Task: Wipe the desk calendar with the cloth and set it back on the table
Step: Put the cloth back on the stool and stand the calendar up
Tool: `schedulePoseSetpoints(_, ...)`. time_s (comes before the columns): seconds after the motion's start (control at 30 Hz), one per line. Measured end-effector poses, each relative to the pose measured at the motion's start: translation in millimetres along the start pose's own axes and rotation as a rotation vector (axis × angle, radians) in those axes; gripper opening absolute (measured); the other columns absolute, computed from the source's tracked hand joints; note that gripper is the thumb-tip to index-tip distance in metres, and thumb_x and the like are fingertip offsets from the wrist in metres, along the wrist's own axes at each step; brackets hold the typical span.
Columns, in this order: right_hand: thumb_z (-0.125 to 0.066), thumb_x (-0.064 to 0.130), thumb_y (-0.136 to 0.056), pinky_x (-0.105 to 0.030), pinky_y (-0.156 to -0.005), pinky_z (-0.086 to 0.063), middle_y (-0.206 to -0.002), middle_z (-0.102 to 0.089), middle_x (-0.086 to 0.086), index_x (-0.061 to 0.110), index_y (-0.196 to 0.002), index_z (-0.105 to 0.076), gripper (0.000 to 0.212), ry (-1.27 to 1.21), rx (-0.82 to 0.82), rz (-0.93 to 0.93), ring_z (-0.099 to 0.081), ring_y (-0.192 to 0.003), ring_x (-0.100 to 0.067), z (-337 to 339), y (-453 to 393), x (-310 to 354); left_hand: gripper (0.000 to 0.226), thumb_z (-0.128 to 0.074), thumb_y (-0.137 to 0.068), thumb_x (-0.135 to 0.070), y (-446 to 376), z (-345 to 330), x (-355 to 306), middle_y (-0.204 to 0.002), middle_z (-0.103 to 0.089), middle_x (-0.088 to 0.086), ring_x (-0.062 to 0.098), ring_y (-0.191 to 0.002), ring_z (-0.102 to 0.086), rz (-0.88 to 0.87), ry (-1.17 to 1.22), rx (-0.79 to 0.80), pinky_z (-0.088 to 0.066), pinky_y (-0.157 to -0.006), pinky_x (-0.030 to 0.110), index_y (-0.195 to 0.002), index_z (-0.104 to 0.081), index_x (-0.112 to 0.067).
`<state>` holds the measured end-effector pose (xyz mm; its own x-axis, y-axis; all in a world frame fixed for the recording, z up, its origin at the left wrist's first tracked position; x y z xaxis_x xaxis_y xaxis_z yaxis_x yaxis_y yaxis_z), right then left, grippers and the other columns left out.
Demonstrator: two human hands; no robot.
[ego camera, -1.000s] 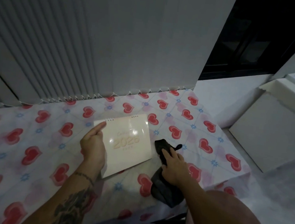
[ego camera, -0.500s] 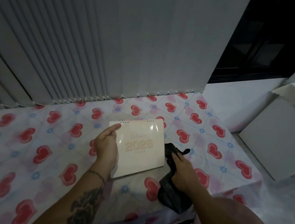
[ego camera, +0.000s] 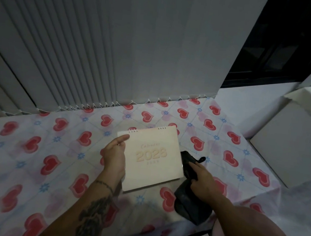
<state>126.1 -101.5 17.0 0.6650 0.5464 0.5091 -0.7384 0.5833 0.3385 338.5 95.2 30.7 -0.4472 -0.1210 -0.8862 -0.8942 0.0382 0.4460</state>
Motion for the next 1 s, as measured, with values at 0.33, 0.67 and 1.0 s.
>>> schedulePoseSetpoints(0.33,-0.059,0.014,-0.085,-0.050,-0.108,-0.040,-0.162,-0.015,-0.008,0.024,-0.155,-0.019,0.080,0.070,-0.117,-0.080,-0.037,-0.134,-0.038,-19.6,11.8,7.3,0.039,-0.047,-0.091,0.001,-31.6,33.7,25.0,-0.120,-0.064,0.009,0.029,-0.099,-0.065,-0.072,-0.288,0.075,-0.057,-0.088,0.040,-0.085,-0.075,-0.025)
schedulePoseSetpoints(0.67,-0.060,0.010,-0.084,-0.036,-0.100,-0.041,-0.140,-0.045,-0.015,0.016,-0.145,-0.044,0.063,-0.045,-0.239,-0.148,-0.050,-0.120,-0.034,-5.8,18.0,-1.2,0.043,-0.059,-0.079,-0.001,-41.3,28.7,25.5,-0.138,-0.052,0.017,0.039,-0.115,-0.059,-0.170,-0.898,0.180,-0.050,-0.102,0.042,-0.120,-0.068,-0.009)
schedulePoseSetpoints(1.0,-0.051,0.025,-0.094,-0.031,-0.083,-0.042,-0.129,-0.059,-0.014,0.021,-0.138,-0.048,0.044,-0.319,-0.117,-0.313,-0.053,-0.100,-0.023,7.1,7.4,-23.4,0.034,-0.053,-0.085,-0.002,39.6,-61.9,43.5,-0.116,-0.070,0.012,0.032,-0.109,-0.063,-0.401,-0.962,0.458,-0.048,-0.093,0.033,-0.109,-0.071,-0.016)
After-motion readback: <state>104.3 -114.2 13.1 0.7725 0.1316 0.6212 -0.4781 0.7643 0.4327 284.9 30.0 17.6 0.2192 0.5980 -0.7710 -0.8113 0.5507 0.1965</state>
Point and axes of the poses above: each hand's wrist, its own y-axis away from the middle knuckle, its own z-axis out of the back of the hand, x = y × z, the point moved 2 cm from there along -y, towards the middle knuckle
